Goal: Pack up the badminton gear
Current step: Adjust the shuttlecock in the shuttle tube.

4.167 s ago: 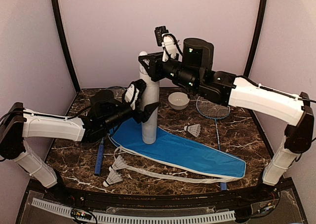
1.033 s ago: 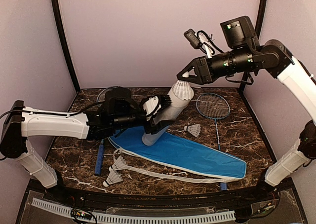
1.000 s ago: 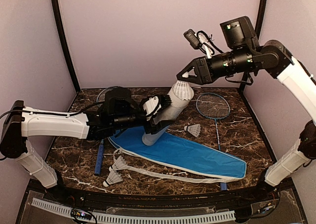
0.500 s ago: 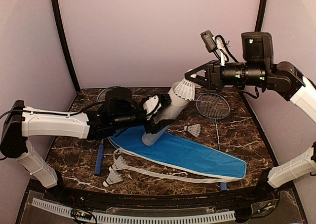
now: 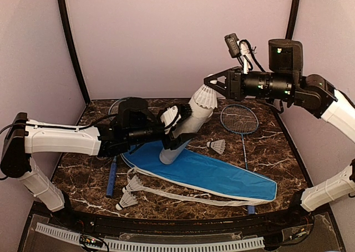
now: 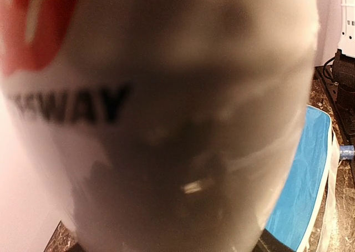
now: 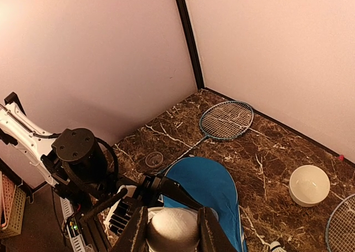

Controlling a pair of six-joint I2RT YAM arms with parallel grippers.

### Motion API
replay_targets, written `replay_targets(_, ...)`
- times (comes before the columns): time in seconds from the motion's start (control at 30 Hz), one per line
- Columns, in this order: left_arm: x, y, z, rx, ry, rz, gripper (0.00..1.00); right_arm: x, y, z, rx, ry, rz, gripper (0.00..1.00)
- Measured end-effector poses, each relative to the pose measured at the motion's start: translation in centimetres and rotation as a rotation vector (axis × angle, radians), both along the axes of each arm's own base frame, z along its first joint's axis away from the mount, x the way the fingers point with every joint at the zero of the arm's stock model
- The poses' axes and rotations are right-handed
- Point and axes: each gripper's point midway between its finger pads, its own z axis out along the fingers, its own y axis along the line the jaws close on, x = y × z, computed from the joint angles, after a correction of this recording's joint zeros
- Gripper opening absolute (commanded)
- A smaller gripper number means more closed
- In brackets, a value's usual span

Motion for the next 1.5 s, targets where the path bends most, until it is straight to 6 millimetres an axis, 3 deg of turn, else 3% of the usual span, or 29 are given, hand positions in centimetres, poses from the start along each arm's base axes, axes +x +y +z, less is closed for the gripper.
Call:
replay_targets(0.63, 0.4, 0.0, 0.1, -0.005, 0.012, 0.024, 0.68, 0.2, 1.6, 0.1, -0.004, -0.059, -0.076, 0.12)
replay_targets(1.03, 1.0, 0.1, 0.1, -0.012, 0.016, 0.043, 0.68, 1.3, 2.1, 0.1, -0.004, -0.091, -0.124, 0.12)
replay_targets(1.5, 1.0, 0.0, 0.2, -0.018, 0.017, 0.045, 0.68, 1.7, 1.5, 0.1, -0.016, -0.120, -0.167, 0.13)
